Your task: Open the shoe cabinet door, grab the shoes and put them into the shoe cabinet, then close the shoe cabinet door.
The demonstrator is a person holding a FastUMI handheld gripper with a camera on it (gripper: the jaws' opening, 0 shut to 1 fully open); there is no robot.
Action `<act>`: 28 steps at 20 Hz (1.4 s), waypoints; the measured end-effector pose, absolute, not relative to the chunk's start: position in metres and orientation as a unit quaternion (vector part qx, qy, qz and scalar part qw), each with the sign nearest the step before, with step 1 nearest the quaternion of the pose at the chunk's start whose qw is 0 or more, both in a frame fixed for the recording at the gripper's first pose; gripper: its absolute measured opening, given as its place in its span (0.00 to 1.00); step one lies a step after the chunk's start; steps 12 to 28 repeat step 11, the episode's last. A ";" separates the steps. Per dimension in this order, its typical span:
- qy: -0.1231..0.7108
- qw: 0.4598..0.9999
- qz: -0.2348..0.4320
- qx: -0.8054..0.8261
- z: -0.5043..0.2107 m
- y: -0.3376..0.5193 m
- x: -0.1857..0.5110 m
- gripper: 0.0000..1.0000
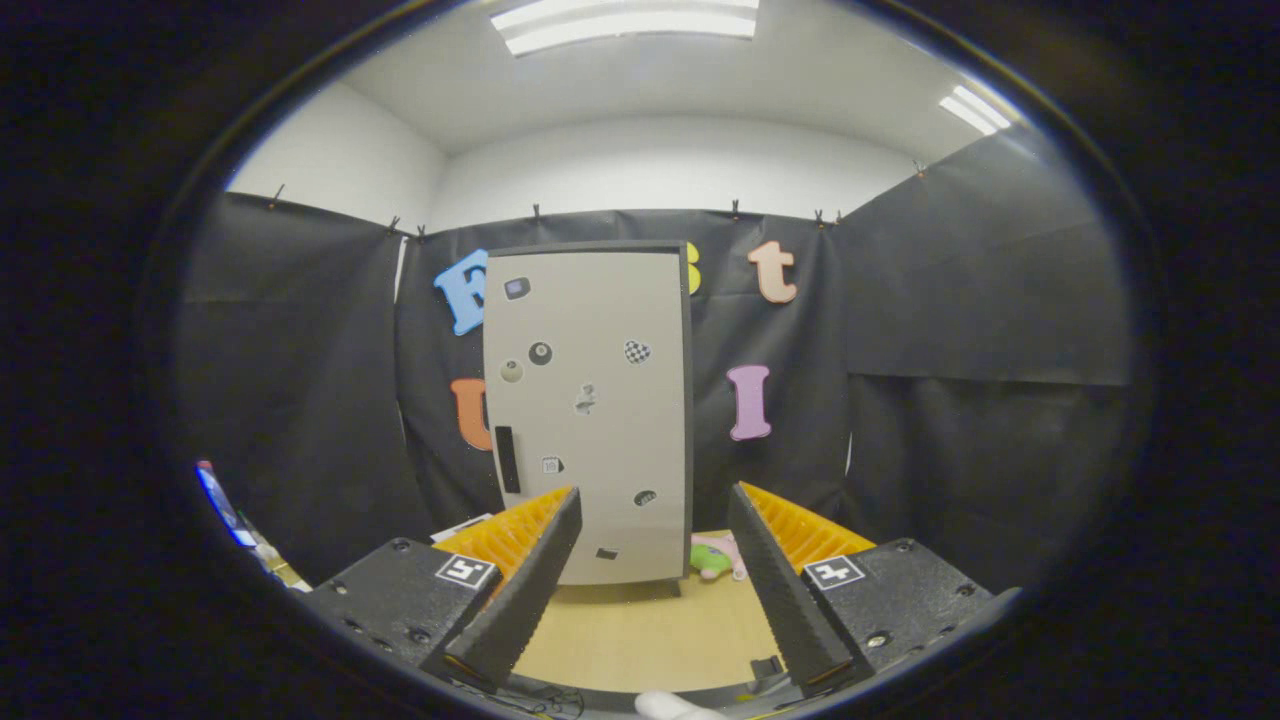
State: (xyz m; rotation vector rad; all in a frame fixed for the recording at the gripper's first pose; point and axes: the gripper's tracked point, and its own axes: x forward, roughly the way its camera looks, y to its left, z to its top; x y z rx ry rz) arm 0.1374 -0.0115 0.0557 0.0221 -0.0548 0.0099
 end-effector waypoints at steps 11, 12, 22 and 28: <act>-0.022 1.000 0.000 0.011 0.055 -0.013 0.136 0.97; -0.022 1.000 0.000 0.011 0.055 -0.013 0.136 0.97; -0.022 1.000 0.000 0.011 0.055 -0.013 0.136 0.97; -0.022 1.000 0.000 0.011 0.055 -0.013 0.136 0.97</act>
